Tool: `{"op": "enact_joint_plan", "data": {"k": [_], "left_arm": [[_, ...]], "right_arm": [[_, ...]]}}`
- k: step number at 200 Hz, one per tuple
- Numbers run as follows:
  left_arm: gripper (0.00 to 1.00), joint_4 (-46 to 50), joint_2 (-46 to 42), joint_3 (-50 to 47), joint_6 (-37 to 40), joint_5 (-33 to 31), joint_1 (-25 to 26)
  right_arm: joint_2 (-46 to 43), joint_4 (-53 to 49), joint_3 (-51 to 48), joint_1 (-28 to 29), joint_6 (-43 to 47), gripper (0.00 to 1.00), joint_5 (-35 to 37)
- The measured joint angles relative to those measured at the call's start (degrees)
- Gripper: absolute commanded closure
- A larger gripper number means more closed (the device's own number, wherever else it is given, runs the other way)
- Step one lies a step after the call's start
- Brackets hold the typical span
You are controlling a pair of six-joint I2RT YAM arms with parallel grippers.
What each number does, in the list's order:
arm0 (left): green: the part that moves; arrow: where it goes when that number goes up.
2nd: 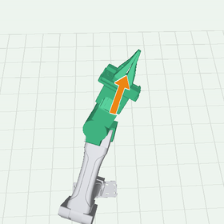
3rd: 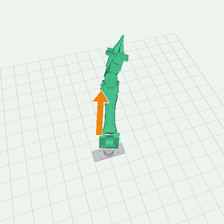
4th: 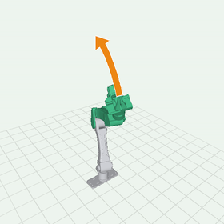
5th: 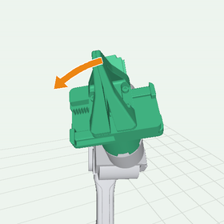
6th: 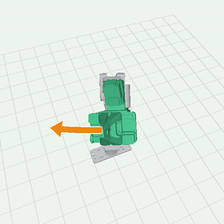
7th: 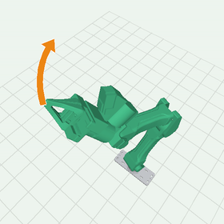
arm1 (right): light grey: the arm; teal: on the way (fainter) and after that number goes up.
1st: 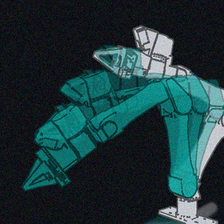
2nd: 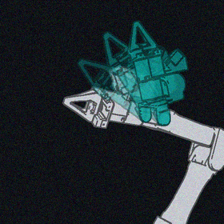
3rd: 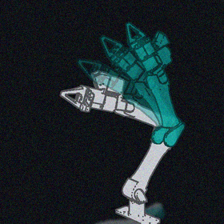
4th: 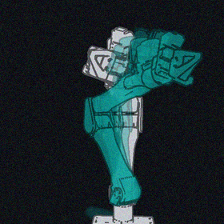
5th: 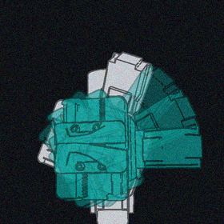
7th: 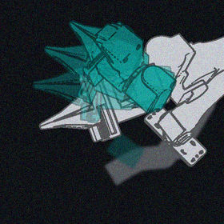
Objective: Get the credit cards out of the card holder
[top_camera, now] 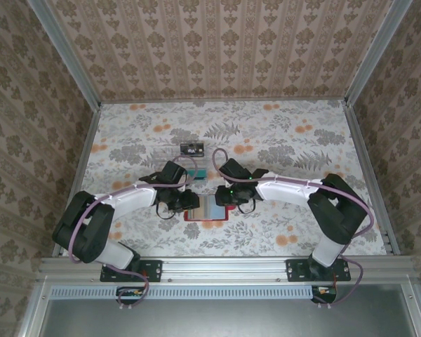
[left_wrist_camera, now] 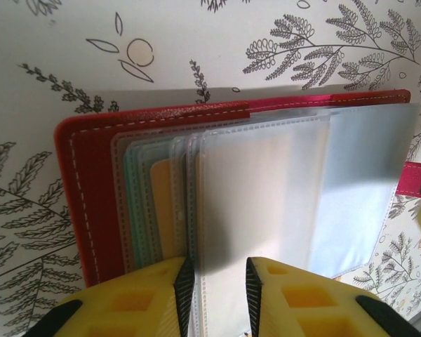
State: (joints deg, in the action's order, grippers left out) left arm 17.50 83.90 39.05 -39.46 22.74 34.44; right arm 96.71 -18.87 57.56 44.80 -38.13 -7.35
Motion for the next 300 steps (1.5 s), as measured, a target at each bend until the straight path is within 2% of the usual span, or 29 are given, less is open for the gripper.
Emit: {"op": "enact_joint_plan", "data": {"k": [61,107,257,300], "left_arm": [[0.64,1.6,0.1,0.8,0.0,-0.2,0.0],[0.55,1.1,0.4,1.2,0.2,1.5,0.1],[0.55,-4.8,-1.9,0.3,-0.2,8.7,0.5],[0.58,-7.2,-1.8,0.7,-1.2,10.6,2.8]], "right_arm": [[0.1,-0.8,-2.5,0.0,0.4,0.71,2.5],[2.4,-0.5,-2.7,0.2,0.4,0.70,2.7],[2.4,-0.3,-2.7,0.2,0.4,0.71,2.7],[2.4,-0.3,-2.7,0.2,0.4,0.71,2.7]]}}
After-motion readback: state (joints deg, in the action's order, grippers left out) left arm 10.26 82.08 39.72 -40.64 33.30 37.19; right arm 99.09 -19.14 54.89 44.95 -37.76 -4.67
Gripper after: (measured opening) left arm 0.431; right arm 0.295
